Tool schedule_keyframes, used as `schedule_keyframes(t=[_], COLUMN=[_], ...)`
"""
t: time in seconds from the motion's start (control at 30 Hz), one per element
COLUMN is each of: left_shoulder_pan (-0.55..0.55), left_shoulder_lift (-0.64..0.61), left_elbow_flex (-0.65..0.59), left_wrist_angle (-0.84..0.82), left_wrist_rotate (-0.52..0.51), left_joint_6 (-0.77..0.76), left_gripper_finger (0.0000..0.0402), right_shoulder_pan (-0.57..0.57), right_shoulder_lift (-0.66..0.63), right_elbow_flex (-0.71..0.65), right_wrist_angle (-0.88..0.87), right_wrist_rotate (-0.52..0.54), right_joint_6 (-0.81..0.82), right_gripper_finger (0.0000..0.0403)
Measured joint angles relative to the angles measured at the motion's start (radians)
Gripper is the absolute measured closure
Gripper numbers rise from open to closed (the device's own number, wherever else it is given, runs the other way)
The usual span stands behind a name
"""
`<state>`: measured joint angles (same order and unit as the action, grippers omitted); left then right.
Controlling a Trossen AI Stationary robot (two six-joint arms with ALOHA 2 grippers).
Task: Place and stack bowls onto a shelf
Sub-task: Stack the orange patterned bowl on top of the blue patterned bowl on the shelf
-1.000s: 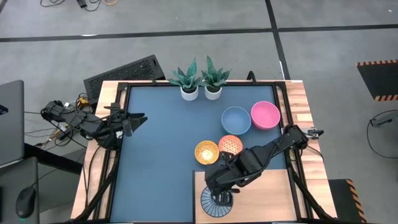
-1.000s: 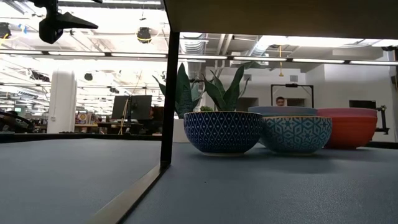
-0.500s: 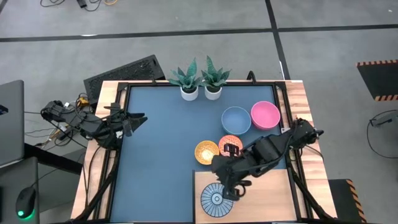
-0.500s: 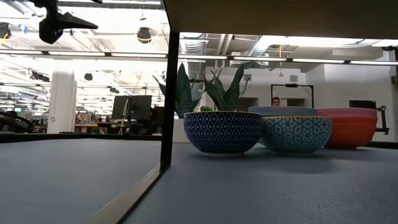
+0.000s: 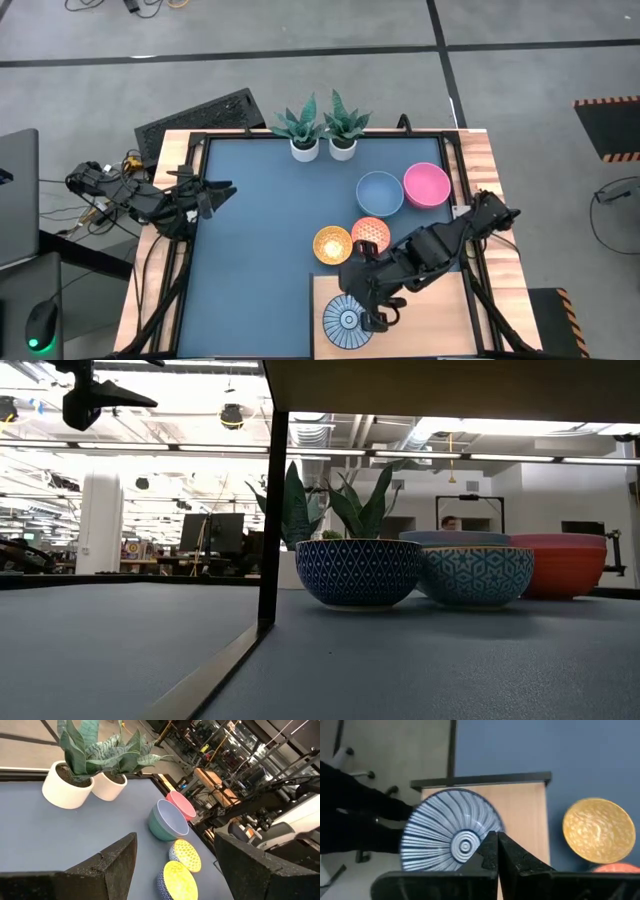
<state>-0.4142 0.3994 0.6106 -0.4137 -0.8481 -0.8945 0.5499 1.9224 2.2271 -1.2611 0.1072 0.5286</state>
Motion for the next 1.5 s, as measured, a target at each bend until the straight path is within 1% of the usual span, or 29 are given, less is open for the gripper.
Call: schedule_keyframes(t=[0.1,0.17,0.2,0.27,0.43,0.53,0.6,0.67,0.8,0.87,0.93,1.07,1.17,1.23,1.33,1.5], left_shoulder_pan=[0.0,0.0,0.0,0.0,0.0,0.0,0.0,0.0,0.0,0.0,0.0,0.0,0.0,0.0,0.0,0.0], left_shoulder_lift=[0.0,0.0,0.0,0.0,0.0,0.0,0.0,0.0,0.0,0.0,0.0,0.0,0.0,0.0,0.0,0.0], left_elbow_flex=[0.0,0.0,0.0,0.0,0.0,0.0,0.0,0.0,0.0,0.0,0.0,0.0,0.0,0.0,0.0,0.0], left_wrist_angle=[0.0,0.0,0.001,0.0,0.003,0.003,0.002,0.001,0.001,0.001,0.001,0.001,0.001,0.001,0.001,0.001], left_wrist_rotate=[-0.021,-0.04,-0.046,-0.051,-0.053,-0.057,-0.063,-0.069,-0.097,-0.11,-0.112,-0.118,-0.136,-0.15,-0.16,-0.159], left_joint_6=[-0.001,-0.004,-0.005,-0.006,-0.009,-0.023,-0.036,-0.047,-0.075,-0.089,-0.095,-0.096,-0.097,-0.098,-0.106,-0.125], left_gripper_finger=[0.0152,0.0152,0.0152,0.0152,0.0152,0.0152,0.0152,0.0152,0.0152,0.0152,0.0152,0.0152,0.0152,0.0152,0.0152,0.0152], right_shoulder_pan=[0.005,0.009,0.013,0.022,0.027,0.014,-0.007,-0.041,-0.155,-0.213,-0.252,-0.289,-0.309,-0.316,-0.33,-0.351], right_shoulder_lift=[-0.029,-0.065,-0.089,-0.141,-0.284,-0.38,-0.436,-0.479,-0.52,-0.532,-0.558,-0.637,-0.693,-0.715,-0.716,-0.669], right_elbow_flex=[-0.045,-0.094,-0.129,-0.216,-0.483,-0.597,-0.645,-0.674,-0.735,-0.785,-0.862,-1.051,-1.171,-1.228,-1.307,-1.385], right_wrist_angle=[0.035,0.056,0.093,0.159,0.352,0.357,0.311,0.206,-0.025,-0.07,-0.049,0.074,0.165,0.218,0.281,0.418], right_wrist_rotate=[0.0,0.013,0.019,0.027,0.037,0.112,0.172,0.197,0.18,0.158,0.141,0.095,0.092,0.096,0.095,0.077], right_joint_6=[-0.01,-0.009,-0.006,0.014,0.05,0.073,0.104,0.114,0.196,0.223,0.261,0.399,0.479,0.513,0.522,0.518], right_gripper_finger=[0.0386,0.0386,0.0386,0.0386,0.0386,0.0384,0.037,0.0347,0.0306,0.0283,0.0257,0.0204,0.0178,0.0171,0.017,0.0172])
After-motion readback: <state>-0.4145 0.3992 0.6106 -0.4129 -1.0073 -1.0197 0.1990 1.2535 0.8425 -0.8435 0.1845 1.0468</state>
